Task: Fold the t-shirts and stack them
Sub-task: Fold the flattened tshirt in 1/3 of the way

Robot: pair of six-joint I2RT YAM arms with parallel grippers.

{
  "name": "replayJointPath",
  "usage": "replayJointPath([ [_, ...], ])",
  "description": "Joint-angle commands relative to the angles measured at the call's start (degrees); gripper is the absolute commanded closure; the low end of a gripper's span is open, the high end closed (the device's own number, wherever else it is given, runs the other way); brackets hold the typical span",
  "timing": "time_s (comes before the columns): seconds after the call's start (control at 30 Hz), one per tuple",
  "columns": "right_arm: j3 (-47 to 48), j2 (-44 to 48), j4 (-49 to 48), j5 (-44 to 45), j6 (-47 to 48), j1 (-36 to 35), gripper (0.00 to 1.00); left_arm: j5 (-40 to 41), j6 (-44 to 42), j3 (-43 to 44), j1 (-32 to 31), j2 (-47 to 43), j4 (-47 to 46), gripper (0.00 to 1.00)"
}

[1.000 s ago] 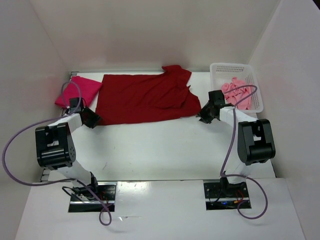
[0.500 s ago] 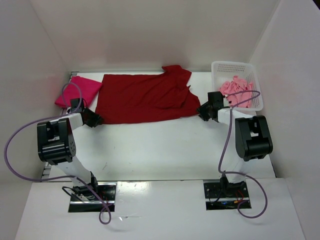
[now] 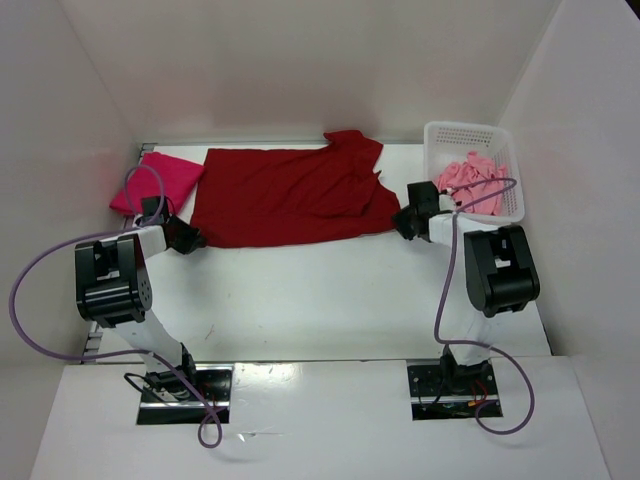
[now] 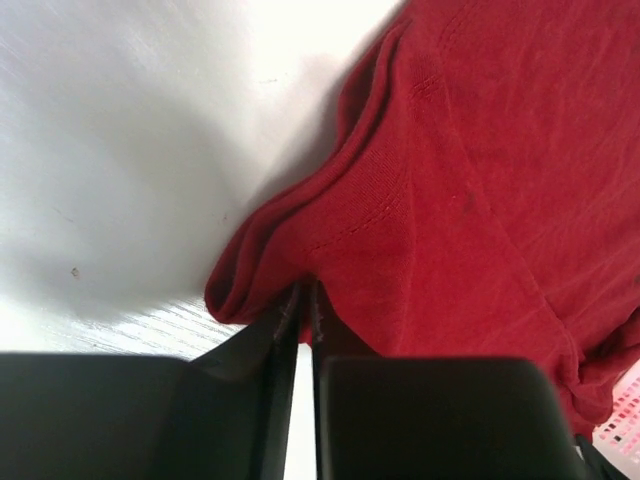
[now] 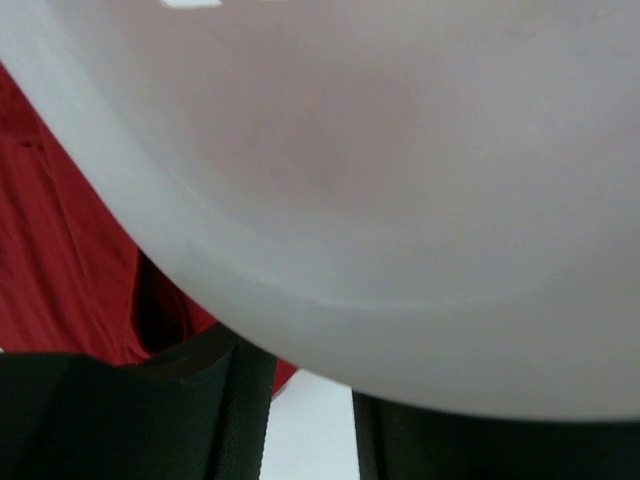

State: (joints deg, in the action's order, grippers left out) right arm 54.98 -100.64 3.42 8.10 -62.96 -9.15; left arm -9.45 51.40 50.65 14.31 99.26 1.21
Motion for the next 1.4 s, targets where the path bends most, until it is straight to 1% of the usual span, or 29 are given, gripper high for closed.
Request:
replayJointPath([
  [0.0, 2.76, -2.10, 0.62, 2.45, -1.29, -2.01, 0.67, 1.37, 0.11, 0.85, -0.15, 1.28, -0.51, 0.88],
  [0.03, 3.46, -2.10, 1.23, 2.45, -1.29, -2.01, 0.72, 1.37, -0.41, 1.37, -0.15, 1.28, 0.10, 0.90],
  [0.07, 4.08, -2.97, 2.54, 2.45, -1.81, -2.01, 0.80, 1.98, -0.42, 1.38, -0.15, 1.28, 0.11, 0.91],
  [0.13, 4.78, -2.98, 3.08, 2.45, -1.82, -2.54, 0.87, 1.98, -0.95, 1.38, -0.15, 1.28, 0.72, 0.95],
  [0.17, 4.78, -2.98, 3.69, 2.45, -1.82, -2.54, 0.94, 2.68, -0.95, 1.38, -0.15, 0.76, 1.42, 0.97],
  [0.23, 4.09, -2.29, 4.31, 2.97, -1.82, -3.16, 0.98, 3.21, -2.17, 1.38, -0.15, 0.06, 2.12, 1.00],
  [0.27, 3.47, -1.58, 4.31, 2.98, -1.82, -3.85, 1.00, 3.21, -2.18, 1.38, -0.15, -0.47, 2.74, 1.00],
  [0.5, -3.81, 9.04, 7.04, 4.65, -0.67, -3.86, 1.00, 3.74, -5.42, 0.15, -0.15, -3.46, 6.25, 1.00],
  [0.63, -7.60, 15.64, 11.24, 4.65, -0.06, -3.86, 1.00, 2.60, -6.65, -1.96, 1.08, -7.50, 9.76, 1.00],
  [0.77, -12.70, 21.88, 15.11, 3.42, 1.17, -0.79, 1.00, 3.73, -10.25, -2.67, 3.00, -12.50, 14.60, 1.00],
  [0.9, -18.84, 31.35, 19.25, -1.14, 2.31, 2.64, 1.00, 4.88, -12.54, -3.28, 3.01, -17.17, 19.61, 1.00],
  [1.0, -21.23, 35.94, 24.06, -2.38, 2.31, 4.57, 1.00, 5.41, -13.16, -4.94, 3.01, -21.20, 24.18, 1.00],
  [1.03, -21.23, 39.09, 25.22, -2.39, 2.31, 4.58, 1.00, 5.41, -12.64, -4.95, 3.01, -22.26, 25.93, 1.00],
  [1.07, -21.93, 40.51, 26.19, -3.26, 2.31, 4.58, 0.97, 4.19, -12.64, -4.95, 3.01, -24.36, 26.90, 1.00],
  [1.1, -22.89, 42.09, 26.81, -3.87, 1.79, 3.88, 0.88, 2.27, -11.94, -4.43, 3.01, -24.99, 28.13, 0.96],
  [1.13, -22.90, 44.45, 26.81, -4.92, 1.27, 3.87, 0.82, 1.29, -10.19, -4.42, 3.01, -25.00, 29.80, 0.84],
  [1.17, -23.51, 45.17, 27.42, -4.93, 0.74, 3.87, 0.78, 0.58, -9.48, -5.12, 3.01, -26.13, 29.81, 0.70],
  [1.2, -23.52, 45.70, 27.95, -5.46, 0.73, 3.87, 0.75, 0.05, -8.69, -5.74, 3.01, -26.83, 29.81, 0.43],
  [1.23, -23.52, 45.71, 27.96, -5.46, 0.73, 3.87, 0.71, 0.05, -7.99, -6.26, 3.01, -27.54, 30.33, 0.32],
  [1.27, -22.21, 46.23, 28.65, -5.46, 0.73, 3.87, 0.69, 0.05, -7.98, -6.27, 3.01, -28.24, 30.86, 0.20],
  [1.3, -21.33, 46.24, 29.18, -5.46, 1.34, 3.87, 0.67, 0.83, -7.98, -5.05, 3.01, -28.25, 30.87, 0.15],
  [1.33, -20.19, 46.93, 29.80, -5.46, 1.87, 3.26, 0.64, 2.58, -7.98, -3.82, 3.01, -28.25, 31.39, 0.14],
  [1.37, -17.83, 47.55, 29.80, -4.50, 1.87, 3.26, 0.62, 2.60, -8.85, -1.11, 3.01, -28.25, 31.39, 0.14],
])
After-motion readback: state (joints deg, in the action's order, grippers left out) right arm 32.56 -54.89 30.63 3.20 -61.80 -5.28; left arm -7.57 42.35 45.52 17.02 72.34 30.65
